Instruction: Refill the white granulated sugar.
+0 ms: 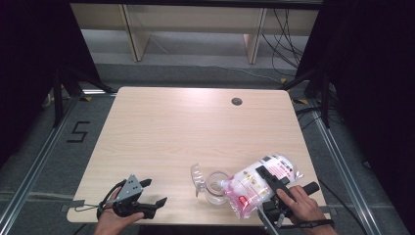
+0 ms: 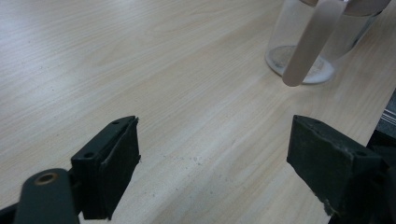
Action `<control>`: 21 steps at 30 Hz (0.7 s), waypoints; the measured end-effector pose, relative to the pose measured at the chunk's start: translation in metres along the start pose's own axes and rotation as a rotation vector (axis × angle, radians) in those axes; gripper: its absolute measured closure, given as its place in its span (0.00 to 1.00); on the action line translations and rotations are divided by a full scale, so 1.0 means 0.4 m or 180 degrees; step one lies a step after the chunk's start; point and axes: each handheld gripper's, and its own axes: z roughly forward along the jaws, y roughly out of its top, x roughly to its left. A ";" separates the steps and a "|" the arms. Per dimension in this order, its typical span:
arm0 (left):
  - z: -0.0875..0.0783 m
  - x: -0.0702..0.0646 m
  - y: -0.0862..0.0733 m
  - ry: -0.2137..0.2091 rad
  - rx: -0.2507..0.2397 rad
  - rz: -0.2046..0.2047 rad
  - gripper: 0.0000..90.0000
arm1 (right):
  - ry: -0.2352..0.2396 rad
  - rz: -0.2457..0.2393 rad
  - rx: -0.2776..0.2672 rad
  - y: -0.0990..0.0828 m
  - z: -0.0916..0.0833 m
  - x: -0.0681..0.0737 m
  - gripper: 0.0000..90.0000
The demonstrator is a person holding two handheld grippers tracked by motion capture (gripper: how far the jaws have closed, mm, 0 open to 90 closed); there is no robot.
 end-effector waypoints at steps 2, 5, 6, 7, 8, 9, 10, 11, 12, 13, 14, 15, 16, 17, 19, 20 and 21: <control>0.001 0.000 0.000 0.0000 0.0001 -0.0002 0.18 | -0.0001 -0.0056 0.0024 0.001 -0.001 -0.003 0.58; 0.000 -0.001 0.000 -0.0004 -0.0003 0.0002 0.18 | -0.0020 -0.0091 0.0026 0.000 0.000 -0.007 0.58; 0.001 0.000 0.000 -0.0002 -0.0010 -0.0007 0.18 | -0.0024 -0.0101 0.0031 0.000 0.001 -0.008 0.58; 0.001 0.000 0.000 -0.0001 -0.0015 -0.0015 0.18 | -0.0006 -0.0082 0.0050 0.000 0.002 -0.006 0.58; 0.001 0.000 0.000 -0.0001 -0.0015 -0.0017 0.18 | -0.0067 -0.0196 -0.0002 0.001 0.004 -0.013 0.58; 0.001 0.000 0.000 -0.0002 -0.0009 -0.0010 0.18 | -0.0069 -0.0243 0.0012 0.002 0.004 -0.015 0.58; 0.002 -0.002 0.000 -0.0003 -0.0022 -0.0027 0.18 | -0.0066 -0.0257 0.0018 0.003 0.005 -0.016 0.58; 0.002 -0.002 0.000 -0.0001 -0.0023 -0.0029 0.18 | -0.0024 -0.0203 0.0062 0.003 0.005 -0.014 0.58; 0.001 -0.002 0.000 -0.0002 -0.0022 -0.0019 0.18 | -0.0028 -0.0203 0.0059 0.003 0.006 -0.014 0.58; 0.001 -0.002 0.001 -0.0003 -0.0024 -0.0013 0.18 | -0.0027 -0.0198 0.0045 0.003 0.007 -0.013 0.58; 0.001 -0.002 0.000 -0.0003 -0.0025 -0.0010 0.18 | -0.0081 -0.0249 -0.0004 0.004 0.010 -0.015 0.58; 0.001 -0.002 0.000 0.0000 -0.0029 -0.0010 0.18 | -0.0075 -0.0237 0.0012 0.005 0.010 -0.014 0.58; 0.002 -0.005 -0.001 0.0005 -0.0034 -0.0104 0.18 | -0.0034 -0.0280 0.0040 0.007 0.009 -0.016 0.58; 0.002 -0.005 -0.001 0.0004 -0.0031 -0.0092 0.18 | -0.0031 -0.0266 0.0073 0.009 0.008 -0.013 0.58; 0.002 -0.005 0.000 0.0002 -0.0027 -0.0079 0.18 | -0.0030 -0.0223 0.0086 0.009 0.007 -0.012 0.58; 0.002 -0.005 0.000 0.0003 -0.0029 -0.0084 0.18 | -0.0048 -0.0272 0.0048 0.009 0.009 -0.015 0.58; 0.001 -0.005 0.000 0.0003 -0.0029 -0.0084 0.18 | -0.0069 -0.0308 0.0020 0.010 0.012 -0.017 0.58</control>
